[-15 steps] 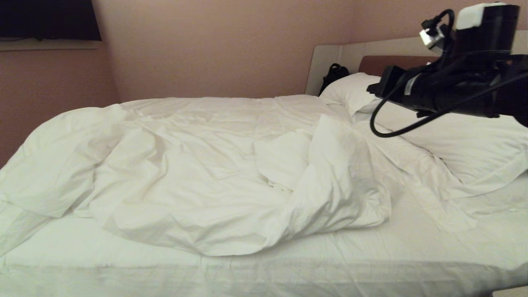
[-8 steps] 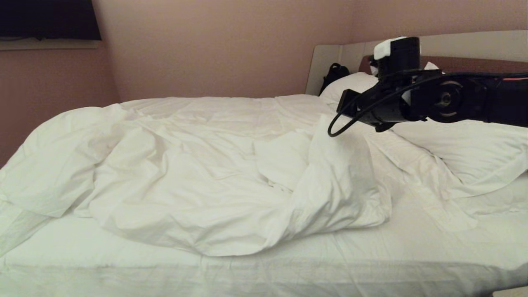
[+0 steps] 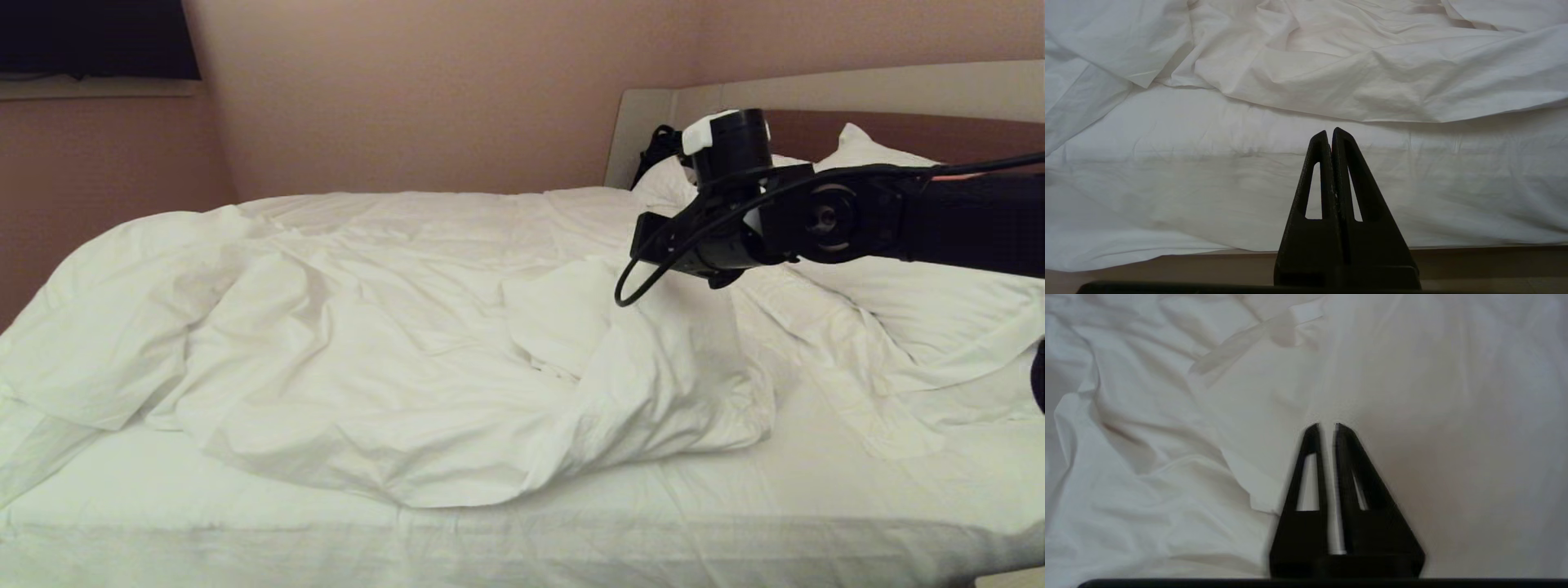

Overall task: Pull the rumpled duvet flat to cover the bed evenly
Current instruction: Flatten the corners of the folded blanket

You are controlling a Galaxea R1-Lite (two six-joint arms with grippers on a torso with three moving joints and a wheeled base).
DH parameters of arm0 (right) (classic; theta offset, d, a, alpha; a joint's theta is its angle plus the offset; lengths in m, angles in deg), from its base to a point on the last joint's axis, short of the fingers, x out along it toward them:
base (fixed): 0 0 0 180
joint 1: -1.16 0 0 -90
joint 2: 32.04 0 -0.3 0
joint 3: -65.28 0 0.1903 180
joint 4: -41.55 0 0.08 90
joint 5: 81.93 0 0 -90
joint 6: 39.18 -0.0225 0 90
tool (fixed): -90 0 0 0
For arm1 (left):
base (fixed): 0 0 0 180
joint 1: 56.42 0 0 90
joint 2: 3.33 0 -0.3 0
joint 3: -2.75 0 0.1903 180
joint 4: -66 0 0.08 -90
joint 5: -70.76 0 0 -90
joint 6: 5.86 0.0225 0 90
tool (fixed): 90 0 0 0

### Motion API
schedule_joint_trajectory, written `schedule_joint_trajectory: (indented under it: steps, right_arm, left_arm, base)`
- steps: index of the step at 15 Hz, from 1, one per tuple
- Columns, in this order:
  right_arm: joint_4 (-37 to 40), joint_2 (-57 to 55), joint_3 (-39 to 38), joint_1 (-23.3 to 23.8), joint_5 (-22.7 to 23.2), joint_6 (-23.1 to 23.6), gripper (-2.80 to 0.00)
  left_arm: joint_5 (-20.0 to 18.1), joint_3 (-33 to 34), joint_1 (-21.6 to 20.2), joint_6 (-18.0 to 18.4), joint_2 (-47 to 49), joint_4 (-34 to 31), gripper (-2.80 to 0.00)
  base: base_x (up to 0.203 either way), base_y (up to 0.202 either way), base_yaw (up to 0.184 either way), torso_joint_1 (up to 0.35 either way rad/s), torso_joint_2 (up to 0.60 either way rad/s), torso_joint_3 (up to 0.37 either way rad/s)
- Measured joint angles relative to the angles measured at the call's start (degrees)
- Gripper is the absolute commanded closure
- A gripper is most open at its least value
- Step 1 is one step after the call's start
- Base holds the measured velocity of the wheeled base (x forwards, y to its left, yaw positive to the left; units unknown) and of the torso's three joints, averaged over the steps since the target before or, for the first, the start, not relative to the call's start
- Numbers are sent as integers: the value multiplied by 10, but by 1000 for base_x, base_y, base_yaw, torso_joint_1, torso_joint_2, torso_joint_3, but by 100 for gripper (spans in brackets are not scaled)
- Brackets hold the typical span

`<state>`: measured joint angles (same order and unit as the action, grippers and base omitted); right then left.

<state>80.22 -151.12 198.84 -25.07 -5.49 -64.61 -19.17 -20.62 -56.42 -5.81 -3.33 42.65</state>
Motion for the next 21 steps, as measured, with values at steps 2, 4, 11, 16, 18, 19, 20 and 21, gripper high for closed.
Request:
schedule_joint_trajectory:
  steps: [2,4,11,16,18,19,20,21]
  right_arm:
    - [-9,-3,0,-9,-4,12,-280]
    - [-23,-9,0,-12,-5,26,-280]
    - [-96,-68,0,-23,-74,111,-280]
    - [-194,-110,0,-24,-162,208,-280]
    - [-226,-116,0,-23,-192,241,-280]
    - [-239,-119,0,-23,-206,256,-280]
    - [-249,-121,0,-22,-219,269,-280]
    - [-256,-123,0,-21,-232,281,-280]
  left_arm:
    - [0,0,0,0,0,0,0]
    - [0,0,0,0,0,0,0]
    - [0,0,0,0,0,0,0]
    - [0,0,0,0,0,0,0]
    - [0,0,0,0,0,0,0]
    - [0,0,0,0,0,0,0]
    - [0,0,0,0,0,0,0]
    - [0,0,0,0,0,0,0]
  base:
    - [0,0,0,0,0,0]
    - [0,0,0,0,0,0]
    - [0,0,0,0,0,0]
    - [0,0,0,0,0,0]
    - [0,0,0,0,0,0]
    - [0,0,0,0,0,0]
    - [0,0,0,0,0,0]
    - [0,0,0,0,0,0]
